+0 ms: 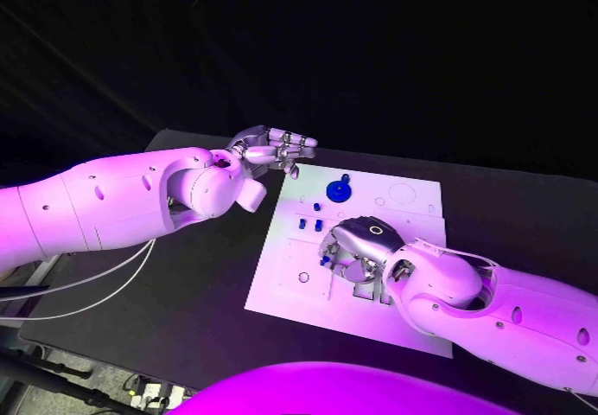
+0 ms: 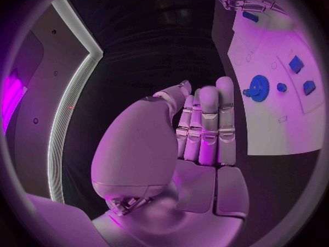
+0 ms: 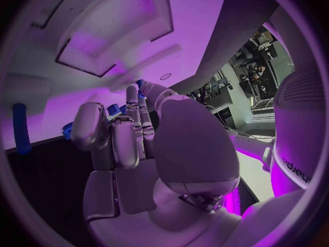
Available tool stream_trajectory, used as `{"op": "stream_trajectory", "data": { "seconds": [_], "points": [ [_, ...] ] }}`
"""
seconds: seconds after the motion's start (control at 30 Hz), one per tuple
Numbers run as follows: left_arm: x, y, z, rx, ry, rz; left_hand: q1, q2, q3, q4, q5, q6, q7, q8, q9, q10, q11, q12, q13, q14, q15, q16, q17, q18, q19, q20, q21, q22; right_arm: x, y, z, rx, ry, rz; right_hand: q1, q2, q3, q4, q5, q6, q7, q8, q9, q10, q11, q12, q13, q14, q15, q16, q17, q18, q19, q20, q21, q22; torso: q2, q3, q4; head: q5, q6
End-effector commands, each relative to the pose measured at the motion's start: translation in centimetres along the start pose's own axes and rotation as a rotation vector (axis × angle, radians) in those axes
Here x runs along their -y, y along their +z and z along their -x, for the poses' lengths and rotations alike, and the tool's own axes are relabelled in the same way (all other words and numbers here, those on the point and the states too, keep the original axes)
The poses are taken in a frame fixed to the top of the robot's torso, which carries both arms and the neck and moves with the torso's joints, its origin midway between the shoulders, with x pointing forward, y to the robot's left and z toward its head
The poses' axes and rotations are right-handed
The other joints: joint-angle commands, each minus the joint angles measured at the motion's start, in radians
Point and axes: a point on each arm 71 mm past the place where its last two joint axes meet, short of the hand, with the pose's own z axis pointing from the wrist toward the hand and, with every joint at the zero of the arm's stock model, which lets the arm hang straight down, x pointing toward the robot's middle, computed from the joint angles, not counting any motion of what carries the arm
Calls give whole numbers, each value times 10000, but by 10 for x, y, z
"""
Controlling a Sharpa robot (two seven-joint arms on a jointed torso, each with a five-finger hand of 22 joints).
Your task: Assemble the parts on the task board
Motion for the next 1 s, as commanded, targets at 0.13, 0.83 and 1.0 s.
{"op": "stream_trajectory", "data": {
  "seconds": [0.13,0.83,1.0],
  "points": [
    [1,1,-3,-225,-23,-52,38,35,-2,-42,1,-48,49,-29,-10,-82,-18,46,12,-60,-7,-34,-10,121,-44,8,-26,-10,-2,2,-3,-272,-220,7,-83,26,50,27,54,22,18,18,21,36,29,-52,-16,455,-83,37,10,-75,73,24,47,210,8,-3,8,4,-2],
    [1,1,-3,-217,-21,-53,38,35,-2,-42,1,-48,49,-29,-10,-82,-18,46,12,-60,-7,-34,-10,121,-44,8,-26,-10,0,5,-7,-526,-414,-308,-580,-313,-284,179,110,-654,347,-410,-141,-654,337,-487,-138,424,164,56,-27,-33,-73,192,-295,93,-1,-1,-3,32,-54],
    [1,1,-2,-206,-19,-49,38,35,-2,-42,1,-48,49,-29,-10,-82,-18,46,12,-60,-7,-34,-10,121,-44,8,-26,-10,0,3,-6,-390,-360,-268,-641,-395,-435,185,171,-841,441,-485,-210,-853,431,-551,-157,415,239,66,-33,-17,-114,265,-384,66,3,4,4,28,-58]
  ]
}}
